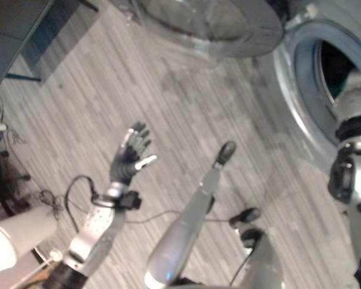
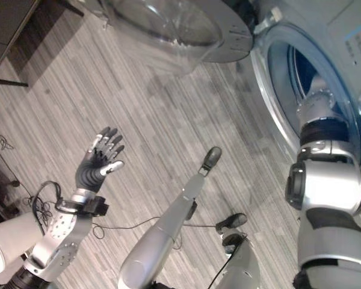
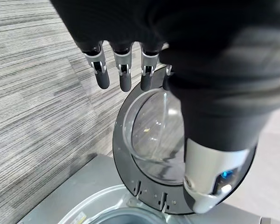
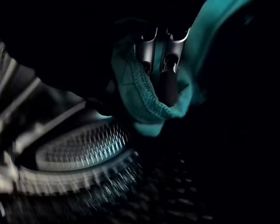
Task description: Grab the laundry basket,head to the washer,open it,put in the laundry and shut it.
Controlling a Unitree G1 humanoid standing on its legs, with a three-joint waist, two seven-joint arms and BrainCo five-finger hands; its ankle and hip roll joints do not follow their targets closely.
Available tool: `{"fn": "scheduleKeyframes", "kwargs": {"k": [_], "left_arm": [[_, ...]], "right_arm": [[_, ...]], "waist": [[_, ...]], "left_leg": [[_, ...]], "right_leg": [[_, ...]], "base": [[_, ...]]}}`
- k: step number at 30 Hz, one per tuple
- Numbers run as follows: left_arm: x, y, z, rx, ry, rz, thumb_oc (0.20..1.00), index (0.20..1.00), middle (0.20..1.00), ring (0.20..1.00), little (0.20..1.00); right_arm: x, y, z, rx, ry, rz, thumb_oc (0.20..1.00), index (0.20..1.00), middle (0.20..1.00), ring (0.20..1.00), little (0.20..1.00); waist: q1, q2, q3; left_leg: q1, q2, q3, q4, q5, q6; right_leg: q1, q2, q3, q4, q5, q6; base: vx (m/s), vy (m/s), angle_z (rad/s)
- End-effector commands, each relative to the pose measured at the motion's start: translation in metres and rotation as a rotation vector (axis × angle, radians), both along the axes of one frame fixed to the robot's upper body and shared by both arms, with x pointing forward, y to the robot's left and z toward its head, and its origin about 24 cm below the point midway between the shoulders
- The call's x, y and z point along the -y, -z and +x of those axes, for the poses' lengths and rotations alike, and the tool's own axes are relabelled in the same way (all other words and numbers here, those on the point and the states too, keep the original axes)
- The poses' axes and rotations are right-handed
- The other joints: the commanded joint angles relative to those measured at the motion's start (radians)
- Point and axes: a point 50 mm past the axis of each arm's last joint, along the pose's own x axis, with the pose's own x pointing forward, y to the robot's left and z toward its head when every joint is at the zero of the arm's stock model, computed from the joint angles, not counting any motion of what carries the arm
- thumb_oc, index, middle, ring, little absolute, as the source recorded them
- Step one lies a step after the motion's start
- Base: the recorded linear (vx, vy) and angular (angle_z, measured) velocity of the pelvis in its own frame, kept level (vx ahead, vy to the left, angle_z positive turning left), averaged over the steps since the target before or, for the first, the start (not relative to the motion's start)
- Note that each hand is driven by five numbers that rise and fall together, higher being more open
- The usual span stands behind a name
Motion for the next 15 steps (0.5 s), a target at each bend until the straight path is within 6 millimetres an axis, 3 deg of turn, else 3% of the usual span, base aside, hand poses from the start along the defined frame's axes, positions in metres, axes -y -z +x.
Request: {"fn": "scheduleKeyframes", "kwargs": {"k": [1,5,6,7,13,14,15], "left_arm": [[0.002,-0.003,0.004,0.051,0.009,-0.014,1.000,1.000,1.000,1.000,1.000],[0.001,-0.007,0.005,0.077,-0.007,0.002,1.000,1.000,1.000,1.000,1.000],[0.001,-0.006,0.005,0.076,-0.009,0.003,1.000,1.000,1.000,1.000,1.000],[0.001,-0.009,0.006,0.089,-0.021,-0.006,1.000,1.000,1.000,1.000,1.000],[-0.003,-0.008,0.004,0.103,-0.076,-0.005,1.000,1.000,1.000,1.000,1.000],[-0.005,-0.007,0.004,0.107,-0.089,-0.003,1.000,1.000,1.000,1.000,1.000],[-0.005,-0.007,0.004,0.105,-0.090,-0.003,1.000,1.000,1.000,1.000,1.000]], "right_arm": [[0.019,-0.010,-0.010,-0.060,0.034,-0.141,1.000,1.000,1.000,1.000,1.000],[0.013,0.043,0.014,-0.333,-0.055,-0.174,1.000,1.000,1.000,1.000,1.000],[0.012,0.044,0.014,-0.335,-0.057,-0.176,1.000,1.000,1.000,1.000,1.000],[0.003,0.061,0.021,-0.389,-0.082,-0.188,1.000,1.000,1.000,1.000,1.000],[-0.040,0.082,0.029,-0.410,-0.089,-0.394,1.000,1.000,1.000,1.000,1.000],[-0.054,0.083,0.028,-0.399,-0.088,-0.485,1.000,1.000,1.000,1.000,1.000],[-0.055,0.085,0.028,-0.402,-0.087,-0.487,1.000,1.000,1.000,1.000,1.000]], "waist": [[0.034,-0.044,-0.057],[0.025,-0.038,-0.035],[0.024,-0.038,-0.036],[0.019,-0.032,-0.028],[-0.003,-0.029,-0.018],[-0.013,-0.034,-0.014],[-0.013,-0.035,-0.015]], "left_leg": [[0.083,0.035,0.069,-0.041,-0.147,-0.069],[0.076,0.044,0.082,-0.034,-0.149,-0.068],[0.076,0.044,0.083,-0.033,-0.149,-0.068],[0.075,0.045,0.086,-0.030,-0.149,-0.067],[0.090,0.050,0.094,-0.027,-0.151,-0.062],[0.094,0.054,0.098,-0.019,-0.153,-0.061],[0.095,0.054,0.098,-0.019,-0.154,-0.061]], "right_leg": [[0.060,0.065,-0.004,-0.177,0.069,-0.037],[0.047,0.061,0.006,-0.166,0.071,-0.039],[0.047,0.061,0.006,-0.166,0.071,-0.039],[0.043,0.061,0.010,-0.163,0.072,-0.039],[0.052,0.064,0.021,-0.165,0.082,-0.039],[0.057,0.065,0.024,-0.167,0.087,-0.038],[0.058,0.065,0.025,-0.168,0.087,-0.038]], "base": [[0.00,0.000,0.00],[0.00,0.000,0.00],[-0.02,0.010,-0.06],[-0.01,0.013,-0.09],[-0.01,0.013,-0.03],[-0.03,0.008,-0.06],[-0.03,0.004,-0.05]]}}
